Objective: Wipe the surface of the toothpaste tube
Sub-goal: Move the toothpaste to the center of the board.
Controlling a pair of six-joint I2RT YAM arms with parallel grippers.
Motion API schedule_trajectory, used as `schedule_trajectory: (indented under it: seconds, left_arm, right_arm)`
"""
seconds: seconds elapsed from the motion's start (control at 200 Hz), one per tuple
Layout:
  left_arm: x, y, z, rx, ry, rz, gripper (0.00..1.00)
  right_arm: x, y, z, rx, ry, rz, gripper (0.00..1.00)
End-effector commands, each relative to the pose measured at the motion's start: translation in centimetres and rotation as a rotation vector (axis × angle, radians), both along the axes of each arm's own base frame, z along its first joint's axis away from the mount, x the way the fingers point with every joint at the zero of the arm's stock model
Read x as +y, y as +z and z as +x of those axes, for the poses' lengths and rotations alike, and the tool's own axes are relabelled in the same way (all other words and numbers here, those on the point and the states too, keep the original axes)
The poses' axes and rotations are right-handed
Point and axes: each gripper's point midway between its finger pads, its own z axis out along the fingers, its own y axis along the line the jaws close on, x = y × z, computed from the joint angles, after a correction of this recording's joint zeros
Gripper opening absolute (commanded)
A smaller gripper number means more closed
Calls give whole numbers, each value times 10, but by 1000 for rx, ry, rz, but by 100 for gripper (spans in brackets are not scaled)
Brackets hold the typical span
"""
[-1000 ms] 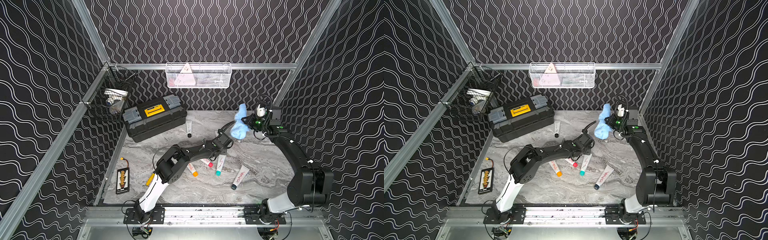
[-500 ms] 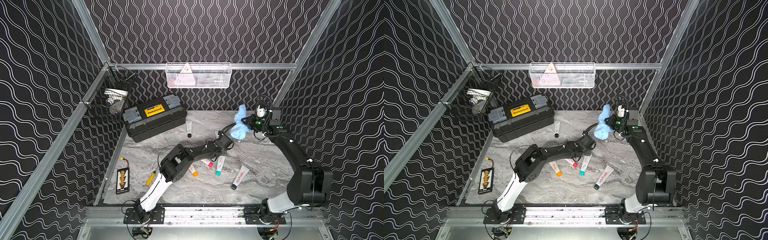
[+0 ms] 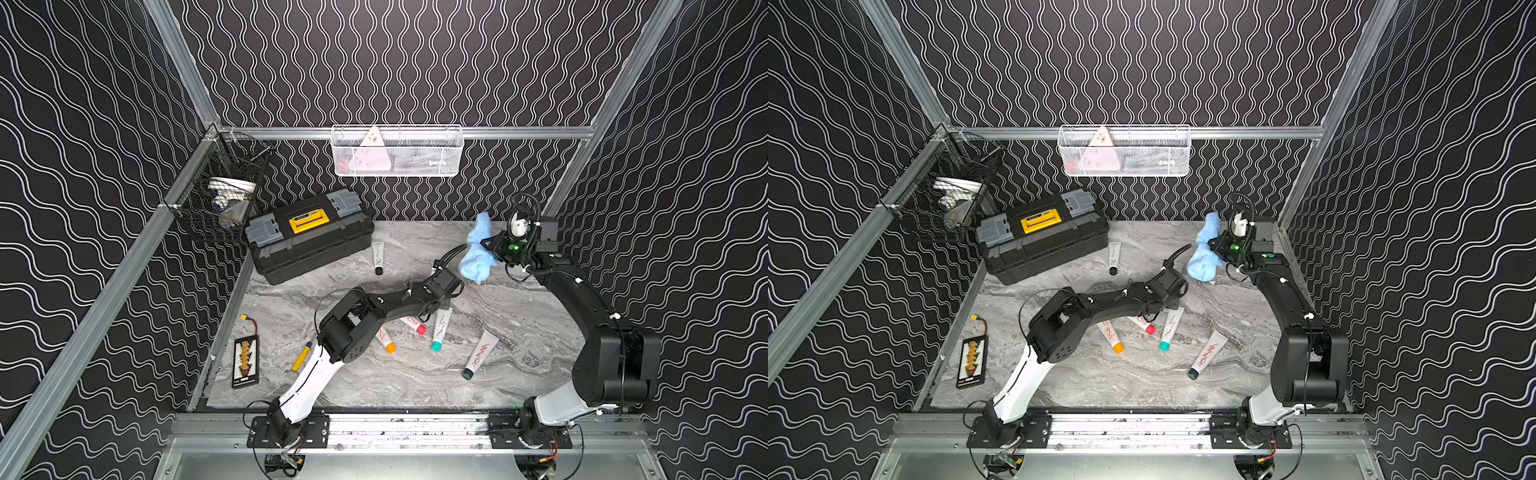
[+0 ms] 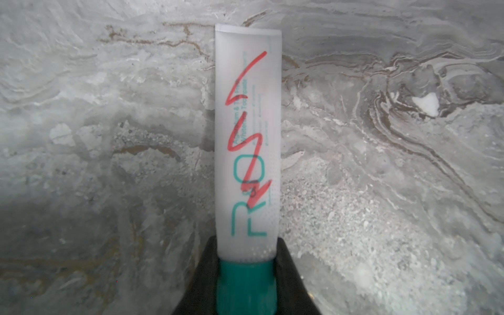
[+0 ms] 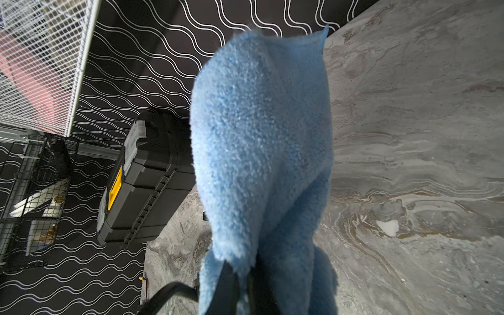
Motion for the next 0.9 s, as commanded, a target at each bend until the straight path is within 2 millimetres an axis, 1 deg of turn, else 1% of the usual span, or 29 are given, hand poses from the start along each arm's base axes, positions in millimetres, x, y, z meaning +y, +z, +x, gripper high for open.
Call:
schedule_trajectory:
  seconds: [0.0, 0.075, 0.23, 0.4, 0.53, 0.635, 0.706, 0.771, 0.896]
  left_arm:
    - [3, 8, 0, -30, -70, 3, 18]
    - [5, 13, -1, -41, -98, -25, 17]
    - [15, 19, -4, -50, -150, -37, 17]
    - [37, 15, -10, -27, -182, -43, 18]
    - [58, 19, -13, -31, -176, -60, 18]
    - [71, 20, -14, -26, -183, -87, 18]
    - [75, 24, -15, -34, -216, -117, 18]
    - [80, 27, -14, -58, -233, -103, 18]
    - [87, 24, -11, -68, -261, -99, 18]
  right_arm:
    - [6, 1, 7, -33, 19, 37, 0]
    - [11, -3, 9, -27, 44, 58, 0]
    - [13, -11, 12, -19, 58, 60, 0]
    - [19, -18, 15, 2, 79, 59, 0]
    - [25, -27, 18, 37, 97, 36, 0]
    - [30, -33, 22, 60, 113, 19, 0]
    - [34, -38, 24, 71, 124, 17, 0]
    - [38, -42, 26, 87, 135, 23, 0]
    - [50, -48, 29, 110, 167, 7, 0]
